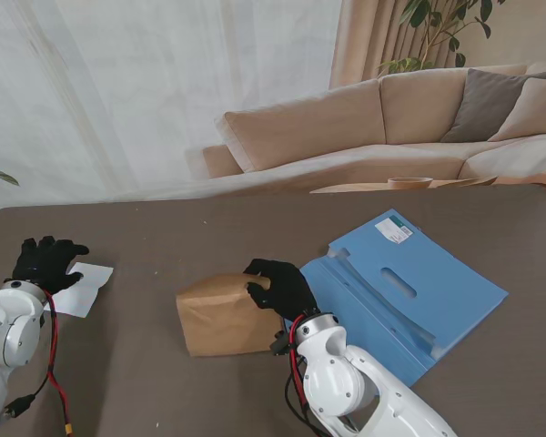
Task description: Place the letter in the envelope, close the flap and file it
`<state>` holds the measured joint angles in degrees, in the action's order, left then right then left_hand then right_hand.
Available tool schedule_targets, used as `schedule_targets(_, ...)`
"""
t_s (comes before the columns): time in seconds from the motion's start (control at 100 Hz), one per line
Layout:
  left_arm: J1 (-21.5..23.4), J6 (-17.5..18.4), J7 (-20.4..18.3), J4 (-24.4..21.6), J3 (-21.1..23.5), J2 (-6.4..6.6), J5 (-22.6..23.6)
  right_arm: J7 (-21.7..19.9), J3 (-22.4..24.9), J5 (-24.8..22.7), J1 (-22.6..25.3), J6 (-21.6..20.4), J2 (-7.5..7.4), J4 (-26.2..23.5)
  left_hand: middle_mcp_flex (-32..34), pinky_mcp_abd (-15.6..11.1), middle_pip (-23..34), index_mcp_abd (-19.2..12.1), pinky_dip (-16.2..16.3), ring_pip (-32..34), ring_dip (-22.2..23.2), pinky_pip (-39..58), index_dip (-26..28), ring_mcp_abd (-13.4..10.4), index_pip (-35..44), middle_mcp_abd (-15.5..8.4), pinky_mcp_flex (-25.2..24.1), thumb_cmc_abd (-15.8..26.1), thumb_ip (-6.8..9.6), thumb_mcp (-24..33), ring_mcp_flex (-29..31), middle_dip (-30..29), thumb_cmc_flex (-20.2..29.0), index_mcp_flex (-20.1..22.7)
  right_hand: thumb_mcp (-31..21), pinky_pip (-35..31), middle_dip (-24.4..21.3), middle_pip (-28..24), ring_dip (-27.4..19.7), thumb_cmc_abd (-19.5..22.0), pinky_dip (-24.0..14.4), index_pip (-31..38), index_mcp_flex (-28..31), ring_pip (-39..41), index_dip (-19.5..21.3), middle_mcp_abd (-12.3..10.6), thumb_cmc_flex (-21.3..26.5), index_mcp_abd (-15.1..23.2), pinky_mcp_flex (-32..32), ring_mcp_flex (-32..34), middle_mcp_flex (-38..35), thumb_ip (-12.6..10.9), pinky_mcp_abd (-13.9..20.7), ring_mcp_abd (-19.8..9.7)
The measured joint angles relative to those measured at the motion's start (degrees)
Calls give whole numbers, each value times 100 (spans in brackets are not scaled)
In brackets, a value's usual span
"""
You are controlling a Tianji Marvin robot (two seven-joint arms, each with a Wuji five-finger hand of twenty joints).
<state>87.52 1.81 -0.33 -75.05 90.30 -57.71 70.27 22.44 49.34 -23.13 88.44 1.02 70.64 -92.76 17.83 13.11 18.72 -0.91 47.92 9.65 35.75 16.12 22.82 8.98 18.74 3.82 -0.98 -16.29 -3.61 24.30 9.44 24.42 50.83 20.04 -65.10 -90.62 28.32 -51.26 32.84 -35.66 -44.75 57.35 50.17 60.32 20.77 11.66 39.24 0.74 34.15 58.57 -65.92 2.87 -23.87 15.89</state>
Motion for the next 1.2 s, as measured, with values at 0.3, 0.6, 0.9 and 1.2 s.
schedule_targets(0.3, -241, -437, -192, 478, -407, 162, 381, -7, -15, 13, 8, 15, 1, -13, -580, -266, -439, -698, 2, -202, -125, -178, -296, -215, -487, -382, -125, 0, 49, 77, -287, -207, 139, -581, 0, -4, 13, -4, 0, 1, -47, 0, 0, 57, 0, 3, 0, 0, 0, 0, 0, 0, 0, 6)
schedule_targets(0.6, -560, -689, -260, 975, -774, 185, 308, -13, -30, 12, 10, 16, 1, -30, -636, -345, -666, -758, 3, -217, -160, -186, -150, -277, -345, -435, -170, -102, 49, 104, -382, -272, 130, -434, 0, -60, 49, -70, 1, 1, -55, 2, 0, 72, 0, 3, 0, 0, -2, 0, 0, 0, 0, 7)
schedule_targets(0.9, -591, -570, 274, 1179, -811, 176, 138, -9, -46, 14, 6, 16, 4, -31, -631, -379, -362, -218, 2, -59, -127, -177, 2149, -288, 2960, -430, -21, -576, -63, 39, -354, -46, 647, 569, 0, -64, 49, -72, 4, 2, -57, 3, 0, 133, 0, 4, 0, 0, -4, 0, 0, 0, -1, 7)
schedule_targets(1.2, -458, -329, 269, 1012, -591, 130, 44, -9, -49, 15, 6, 22, 6, -32, -334, -379, 27, -93, 2, 99, -124, -112, 2777, -289, 3211, -560, 29, -573, -63, 90, -262, -37, 741, 20, 0, -66, 49, -129, 5, 3, -58, 4, 0, 134, 0, 4, 0, 0, -5, 0, 0, 0, 0, 7)
